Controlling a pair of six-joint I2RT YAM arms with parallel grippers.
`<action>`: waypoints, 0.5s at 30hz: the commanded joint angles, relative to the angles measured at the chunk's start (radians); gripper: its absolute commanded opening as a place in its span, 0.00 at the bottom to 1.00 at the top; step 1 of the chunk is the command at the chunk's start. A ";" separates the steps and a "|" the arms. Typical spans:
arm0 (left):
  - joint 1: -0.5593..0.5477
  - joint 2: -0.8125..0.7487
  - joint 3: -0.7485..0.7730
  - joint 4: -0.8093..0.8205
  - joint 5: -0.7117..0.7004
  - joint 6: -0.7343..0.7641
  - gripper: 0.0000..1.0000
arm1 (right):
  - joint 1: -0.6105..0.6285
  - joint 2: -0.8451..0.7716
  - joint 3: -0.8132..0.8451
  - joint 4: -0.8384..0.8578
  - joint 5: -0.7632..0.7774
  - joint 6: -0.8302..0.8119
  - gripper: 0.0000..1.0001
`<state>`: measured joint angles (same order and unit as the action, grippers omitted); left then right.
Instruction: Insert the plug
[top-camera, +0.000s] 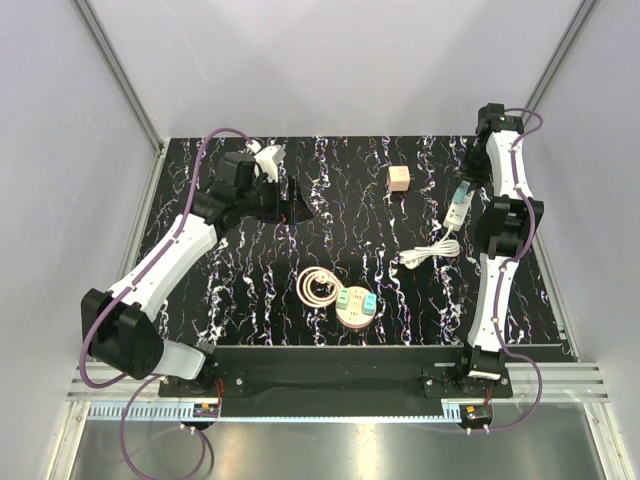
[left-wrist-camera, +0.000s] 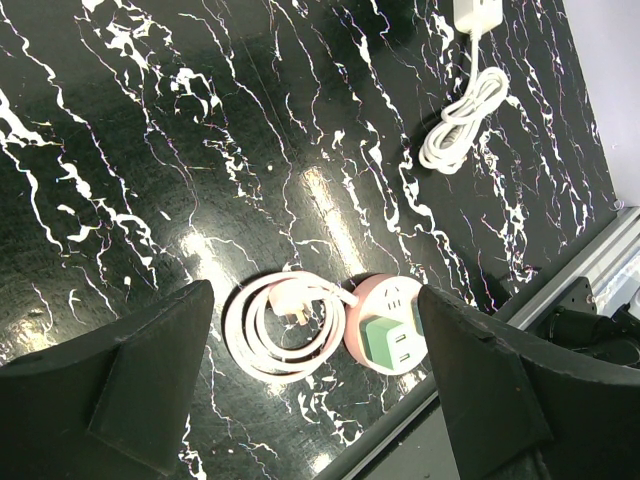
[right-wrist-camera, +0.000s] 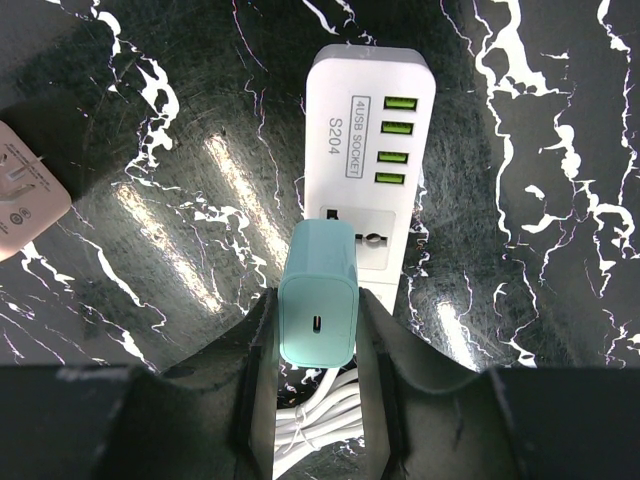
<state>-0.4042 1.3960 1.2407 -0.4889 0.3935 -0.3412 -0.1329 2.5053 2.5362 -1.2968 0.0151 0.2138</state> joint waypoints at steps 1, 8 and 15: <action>0.007 0.000 0.000 0.047 0.027 -0.007 0.88 | -0.005 -0.023 -0.039 -0.006 0.049 0.001 0.00; 0.007 0.000 -0.004 0.050 0.033 -0.010 0.88 | -0.005 -0.028 -0.042 -0.013 0.033 -0.001 0.00; 0.007 -0.005 -0.006 0.050 0.022 -0.007 0.88 | -0.005 -0.025 -0.033 -0.035 0.039 -0.005 0.00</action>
<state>-0.4034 1.3960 1.2404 -0.4816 0.4000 -0.3477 -0.1329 2.4943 2.5164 -1.2873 0.0177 0.2173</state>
